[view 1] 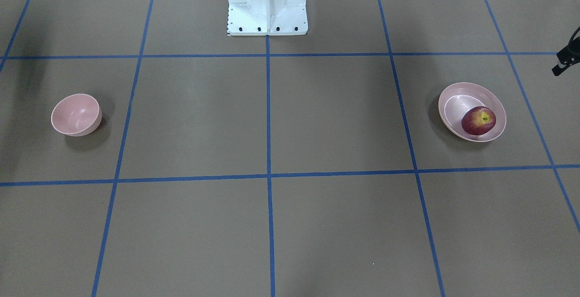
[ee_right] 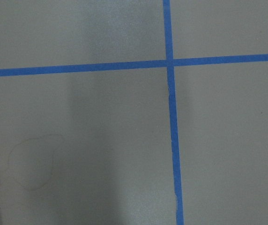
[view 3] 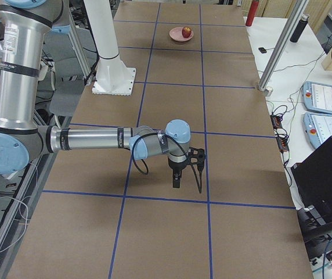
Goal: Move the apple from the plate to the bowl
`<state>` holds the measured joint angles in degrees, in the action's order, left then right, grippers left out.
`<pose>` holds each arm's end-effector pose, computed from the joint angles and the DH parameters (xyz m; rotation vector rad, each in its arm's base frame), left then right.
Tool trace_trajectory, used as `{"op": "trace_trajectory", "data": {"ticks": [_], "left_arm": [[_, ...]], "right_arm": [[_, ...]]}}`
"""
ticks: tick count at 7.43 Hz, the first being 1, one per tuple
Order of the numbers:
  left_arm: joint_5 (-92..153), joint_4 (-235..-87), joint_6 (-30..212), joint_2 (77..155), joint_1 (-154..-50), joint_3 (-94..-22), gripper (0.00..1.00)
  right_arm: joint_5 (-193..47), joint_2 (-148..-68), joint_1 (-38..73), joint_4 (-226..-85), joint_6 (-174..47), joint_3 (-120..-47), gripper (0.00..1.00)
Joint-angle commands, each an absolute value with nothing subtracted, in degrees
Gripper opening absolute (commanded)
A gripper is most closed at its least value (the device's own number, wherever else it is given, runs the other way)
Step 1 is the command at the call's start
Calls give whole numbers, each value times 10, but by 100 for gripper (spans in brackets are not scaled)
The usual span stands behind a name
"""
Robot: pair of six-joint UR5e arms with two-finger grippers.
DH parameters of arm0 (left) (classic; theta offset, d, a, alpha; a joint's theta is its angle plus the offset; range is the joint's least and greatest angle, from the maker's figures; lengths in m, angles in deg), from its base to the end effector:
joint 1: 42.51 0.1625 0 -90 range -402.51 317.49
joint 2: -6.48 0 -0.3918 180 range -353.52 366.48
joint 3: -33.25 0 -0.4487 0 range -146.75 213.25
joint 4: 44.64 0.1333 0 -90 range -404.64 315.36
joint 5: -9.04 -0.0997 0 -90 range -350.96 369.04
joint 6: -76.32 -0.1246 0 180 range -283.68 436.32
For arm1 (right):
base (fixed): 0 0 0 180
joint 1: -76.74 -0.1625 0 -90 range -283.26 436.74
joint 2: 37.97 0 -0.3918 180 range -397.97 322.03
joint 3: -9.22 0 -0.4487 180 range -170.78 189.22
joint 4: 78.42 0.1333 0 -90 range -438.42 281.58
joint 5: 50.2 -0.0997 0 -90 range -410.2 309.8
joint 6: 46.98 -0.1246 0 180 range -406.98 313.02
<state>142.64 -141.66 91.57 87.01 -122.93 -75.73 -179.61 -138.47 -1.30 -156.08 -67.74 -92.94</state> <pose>0.0364 -0.5002 0.5330 0.1055 0.7965 0.0162 -0.0500 -0.4976 0.6040 0.0323 -0.7226 0.0628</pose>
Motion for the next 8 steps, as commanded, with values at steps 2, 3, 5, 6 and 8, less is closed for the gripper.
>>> {"op": "trace_trajectory", "data": {"ticks": [2,3,5,6,8], "left_arm": [[1426,-1418,915,868,-1228,-755,98],[1426,-1418,915,868,-1228,-755,98],[1426,-1418,916,868,-1228,-756,98],[1426,-1419,916,868,-1228,-756,98],[1426,-1419,916,868,-1227,-756,98]], "right_arm": [[-1832,-1390,-10,-1559,-660,-931,100],[-1833,-1390,-10,-1558,-660,-930,100],[-1836,-1390,-10,-1553,-661,-927,100],[-1836,-1389,-10,-1552,-661,-927,100],[-1835,-1388,-10,-1552,-662,-927,100]]}}
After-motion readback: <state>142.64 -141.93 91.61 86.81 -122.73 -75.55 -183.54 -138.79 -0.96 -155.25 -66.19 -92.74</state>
